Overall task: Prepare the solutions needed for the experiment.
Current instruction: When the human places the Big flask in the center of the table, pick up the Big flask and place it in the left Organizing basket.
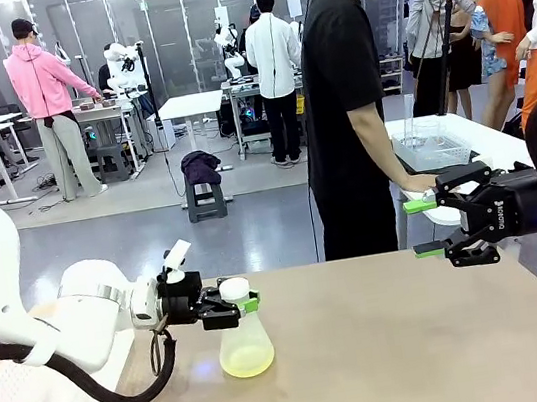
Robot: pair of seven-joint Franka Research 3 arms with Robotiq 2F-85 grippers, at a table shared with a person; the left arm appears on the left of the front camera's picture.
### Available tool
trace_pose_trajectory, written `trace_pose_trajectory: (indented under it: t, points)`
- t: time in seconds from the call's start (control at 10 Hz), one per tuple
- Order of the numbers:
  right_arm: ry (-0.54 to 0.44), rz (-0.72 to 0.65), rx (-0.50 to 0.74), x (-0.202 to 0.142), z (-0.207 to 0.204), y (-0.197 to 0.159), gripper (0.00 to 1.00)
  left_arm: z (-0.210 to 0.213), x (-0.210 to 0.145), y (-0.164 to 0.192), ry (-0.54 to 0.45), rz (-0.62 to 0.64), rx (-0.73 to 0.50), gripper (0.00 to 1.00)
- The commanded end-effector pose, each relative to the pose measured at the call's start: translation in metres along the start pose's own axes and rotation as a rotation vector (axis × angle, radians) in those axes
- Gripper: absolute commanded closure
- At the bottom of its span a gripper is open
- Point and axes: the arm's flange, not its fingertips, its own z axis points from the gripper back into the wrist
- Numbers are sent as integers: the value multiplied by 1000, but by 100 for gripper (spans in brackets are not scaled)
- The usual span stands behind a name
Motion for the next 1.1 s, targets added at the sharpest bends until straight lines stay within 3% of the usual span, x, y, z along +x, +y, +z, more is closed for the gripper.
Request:
trace_pose_trajectory:
  t: [0.0,0.5,0.8,1.0]
  points:
    - [-1,-1,13,0,-1,2,30,-1,13,-8,10,44,7,94]
    - [-1,-1,13,0,-1,2,30,16,88,-15,67,-53,-40,94]
    - [-1,-1,13,0,-1,2,30,71,126,-25,106,-127,30,94]
    - [-1,-1,13,0,-1,2,30,125,146,-32,68,-140,91,94]
